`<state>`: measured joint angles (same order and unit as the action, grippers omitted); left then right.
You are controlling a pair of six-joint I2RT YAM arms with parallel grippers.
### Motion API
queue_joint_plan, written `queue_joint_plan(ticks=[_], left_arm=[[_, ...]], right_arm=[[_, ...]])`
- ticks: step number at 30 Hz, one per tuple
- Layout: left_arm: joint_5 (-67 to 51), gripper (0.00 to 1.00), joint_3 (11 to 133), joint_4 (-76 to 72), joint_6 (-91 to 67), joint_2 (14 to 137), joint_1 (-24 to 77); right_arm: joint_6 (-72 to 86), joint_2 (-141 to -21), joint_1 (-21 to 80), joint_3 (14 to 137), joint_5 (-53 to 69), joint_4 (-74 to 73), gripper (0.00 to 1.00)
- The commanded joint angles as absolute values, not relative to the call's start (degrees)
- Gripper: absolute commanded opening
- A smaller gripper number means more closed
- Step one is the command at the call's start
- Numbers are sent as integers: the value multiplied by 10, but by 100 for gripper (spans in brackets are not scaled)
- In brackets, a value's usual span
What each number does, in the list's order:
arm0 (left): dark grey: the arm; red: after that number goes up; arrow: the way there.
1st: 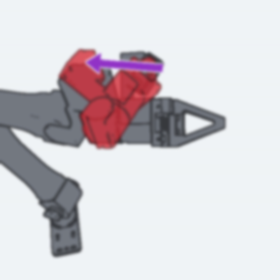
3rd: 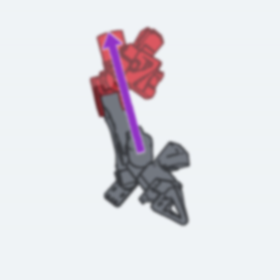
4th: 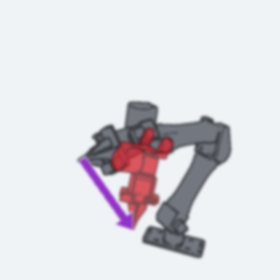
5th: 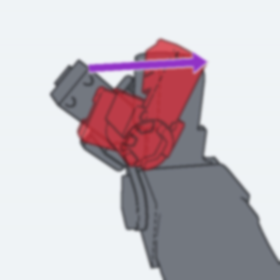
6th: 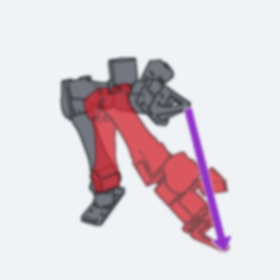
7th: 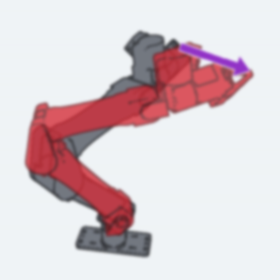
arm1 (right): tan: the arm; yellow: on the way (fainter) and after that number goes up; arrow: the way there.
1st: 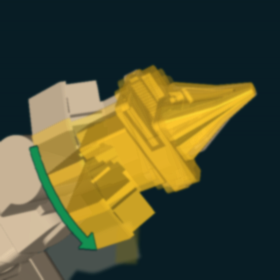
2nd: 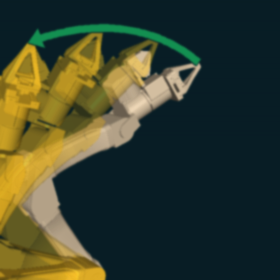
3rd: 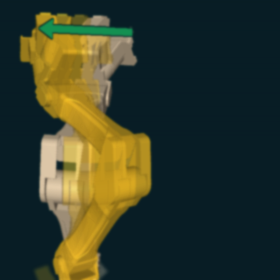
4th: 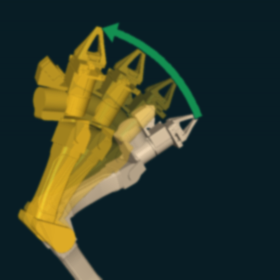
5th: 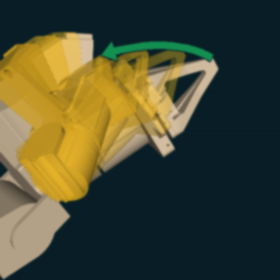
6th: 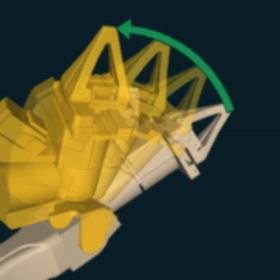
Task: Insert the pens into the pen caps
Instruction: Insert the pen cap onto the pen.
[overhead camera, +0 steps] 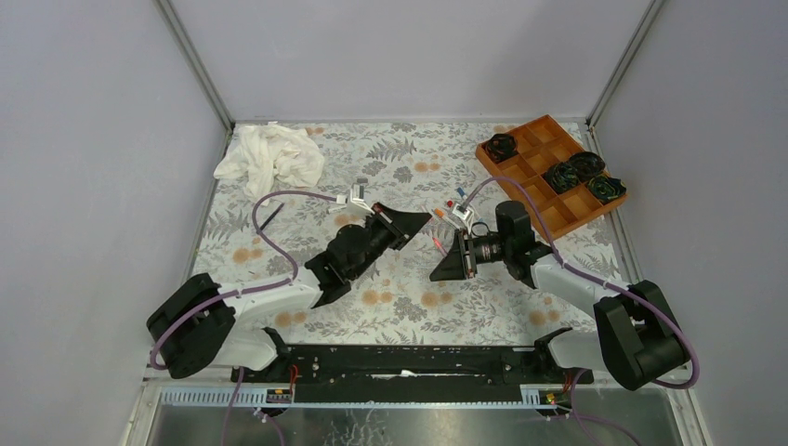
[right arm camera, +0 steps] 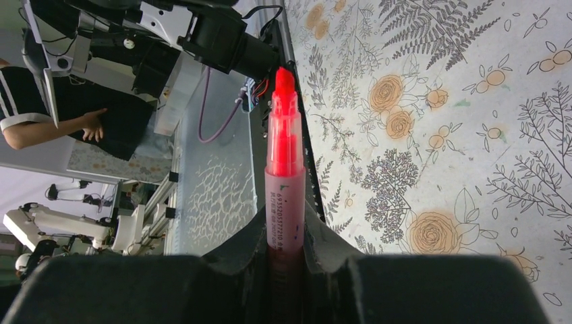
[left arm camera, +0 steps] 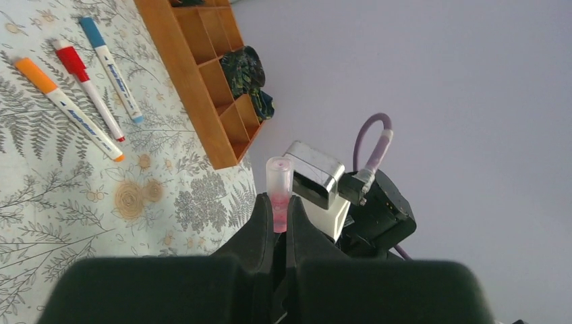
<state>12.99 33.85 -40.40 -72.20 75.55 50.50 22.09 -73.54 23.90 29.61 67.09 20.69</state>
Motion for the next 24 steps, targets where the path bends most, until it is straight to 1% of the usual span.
queue_joint_plan(ticks=[1, 9, 14, 24], left_arm=[[129, 0, 344, -466, -699, 763, 515], [133, 0, 318, -489, -698, 754, 516], [129, 0, 319, -498, -695, 765, 522], [125, 0, 325, -508, -694, 782, 527]], right_arm=[[247, -726, 242, 320, 695, 234, 0], [308, -722, 224, 322, 702, 277, 0], [374, -718, 210, 306, 709, 347, 0], [379, -720, 210, 307, 710, 349, 0]])
